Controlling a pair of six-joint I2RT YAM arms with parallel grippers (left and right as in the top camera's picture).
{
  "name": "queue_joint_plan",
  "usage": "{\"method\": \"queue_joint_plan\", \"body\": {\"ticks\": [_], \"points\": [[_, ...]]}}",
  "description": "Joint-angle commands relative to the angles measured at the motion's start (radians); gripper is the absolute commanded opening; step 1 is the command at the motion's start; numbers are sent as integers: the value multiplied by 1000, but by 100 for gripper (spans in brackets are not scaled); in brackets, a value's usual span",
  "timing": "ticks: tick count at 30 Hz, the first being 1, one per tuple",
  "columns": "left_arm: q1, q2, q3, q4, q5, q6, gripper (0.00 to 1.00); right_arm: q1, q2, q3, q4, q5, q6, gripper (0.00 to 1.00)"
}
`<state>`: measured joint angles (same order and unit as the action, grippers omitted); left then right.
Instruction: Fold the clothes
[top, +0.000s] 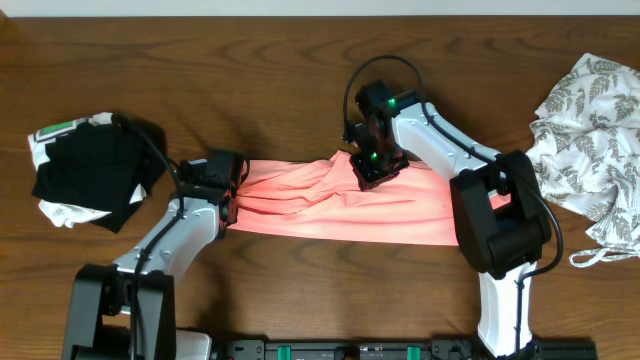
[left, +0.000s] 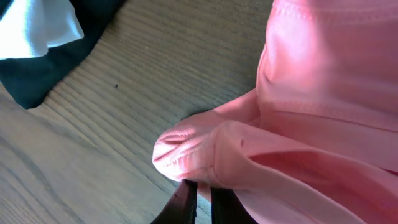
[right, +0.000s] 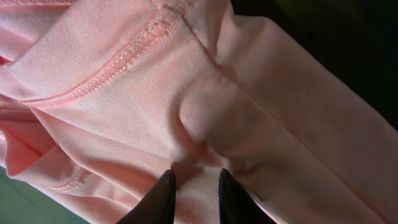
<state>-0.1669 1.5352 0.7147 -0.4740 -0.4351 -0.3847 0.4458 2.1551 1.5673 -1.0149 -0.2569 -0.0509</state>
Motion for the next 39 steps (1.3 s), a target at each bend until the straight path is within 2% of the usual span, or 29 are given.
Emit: {"method": "queue_joint_plan", "body": {"ticks": [1, 11, 26, 39], "points": [[0, -16, 5, -3, -26, 10, 11, -14, 18, -6, 2, -1, 13, 23], [0, -103, 17, -18, -22, 10, 11, -14, 18, -6, 9, -1, 13, 23], [0, -101, 16, -18, 50, 5, 12, -14, 18, -6, 4, -2, 13, 23], [0, 70, 14, 105, 50, 6, 12, -14, 18, -6, -3, -2, 13, 22]]}}
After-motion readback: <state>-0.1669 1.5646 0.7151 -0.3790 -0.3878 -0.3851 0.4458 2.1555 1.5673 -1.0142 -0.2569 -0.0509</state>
